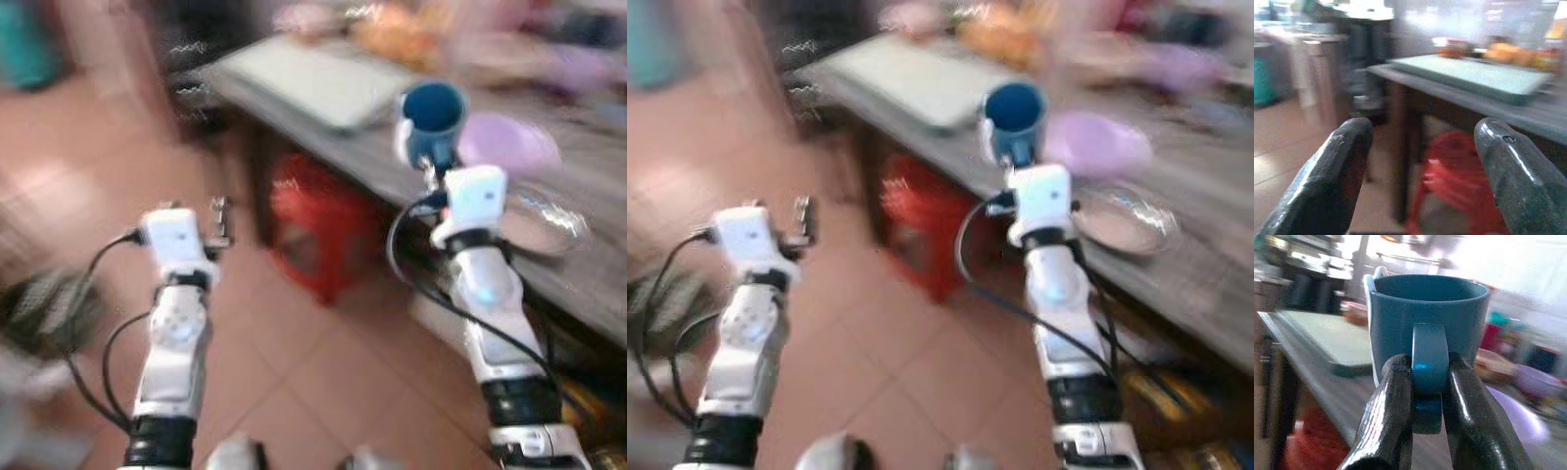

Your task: Setting the table

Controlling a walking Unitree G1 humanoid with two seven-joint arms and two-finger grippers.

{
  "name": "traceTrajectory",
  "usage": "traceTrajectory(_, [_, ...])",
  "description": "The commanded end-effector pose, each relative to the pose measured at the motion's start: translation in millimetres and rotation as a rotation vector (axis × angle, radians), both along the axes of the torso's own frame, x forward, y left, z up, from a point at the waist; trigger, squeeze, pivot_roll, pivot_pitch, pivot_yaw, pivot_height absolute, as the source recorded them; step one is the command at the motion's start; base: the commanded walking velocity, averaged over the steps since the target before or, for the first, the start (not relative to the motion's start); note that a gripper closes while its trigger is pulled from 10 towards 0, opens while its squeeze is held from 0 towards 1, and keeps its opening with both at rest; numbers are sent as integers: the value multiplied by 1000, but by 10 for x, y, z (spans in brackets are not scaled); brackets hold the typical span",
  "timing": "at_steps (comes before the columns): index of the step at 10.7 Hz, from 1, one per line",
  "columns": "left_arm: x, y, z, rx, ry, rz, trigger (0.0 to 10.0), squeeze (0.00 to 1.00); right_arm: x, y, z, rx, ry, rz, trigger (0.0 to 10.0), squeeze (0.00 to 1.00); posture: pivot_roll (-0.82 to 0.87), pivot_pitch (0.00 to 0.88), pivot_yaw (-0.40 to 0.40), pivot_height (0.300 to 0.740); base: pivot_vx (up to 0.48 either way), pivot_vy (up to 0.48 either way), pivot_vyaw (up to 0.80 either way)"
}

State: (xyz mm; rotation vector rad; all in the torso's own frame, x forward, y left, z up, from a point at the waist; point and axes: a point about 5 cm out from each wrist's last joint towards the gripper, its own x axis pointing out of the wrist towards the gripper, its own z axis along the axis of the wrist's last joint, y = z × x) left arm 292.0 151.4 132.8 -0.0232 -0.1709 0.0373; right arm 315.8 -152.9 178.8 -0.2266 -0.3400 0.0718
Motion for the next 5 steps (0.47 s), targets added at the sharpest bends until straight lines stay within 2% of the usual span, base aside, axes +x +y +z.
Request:
traceTrajectory(1, [-21,21,43,-10,-26,-11,10000,0,4,59,79,3,-31,20,10000,0,-34,102,-22,740,0,0,-800])
traceTrajectory(5, [-30,-20,64,-31,-42,-55,10000,0,-14,61,101,-21,-52,13,10000,0,-39,107,-20,740,277,0,-800])
